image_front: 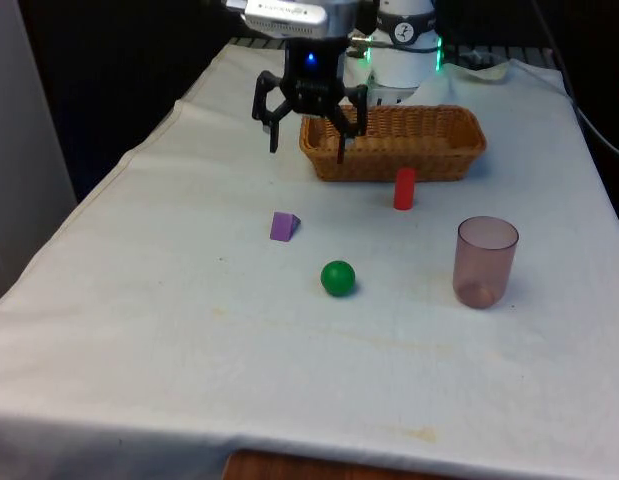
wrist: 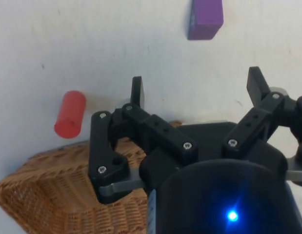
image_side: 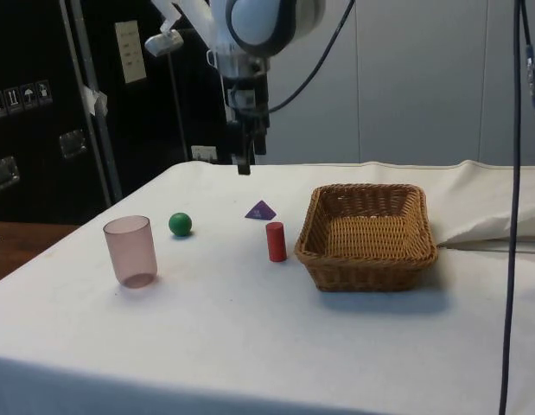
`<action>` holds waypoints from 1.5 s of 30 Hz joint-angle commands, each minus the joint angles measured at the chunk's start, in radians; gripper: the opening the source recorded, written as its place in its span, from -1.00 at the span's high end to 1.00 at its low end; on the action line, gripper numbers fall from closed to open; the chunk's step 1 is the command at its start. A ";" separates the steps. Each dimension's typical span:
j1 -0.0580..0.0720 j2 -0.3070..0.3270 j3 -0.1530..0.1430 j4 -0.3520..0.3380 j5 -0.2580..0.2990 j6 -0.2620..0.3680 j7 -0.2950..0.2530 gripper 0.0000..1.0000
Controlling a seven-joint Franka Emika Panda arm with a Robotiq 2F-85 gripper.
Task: Pick up the triangular block and place it into the basket.
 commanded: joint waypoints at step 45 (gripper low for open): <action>-0.042 0.250 0.006 0.049 0.279 0.215 -0.113 -0.43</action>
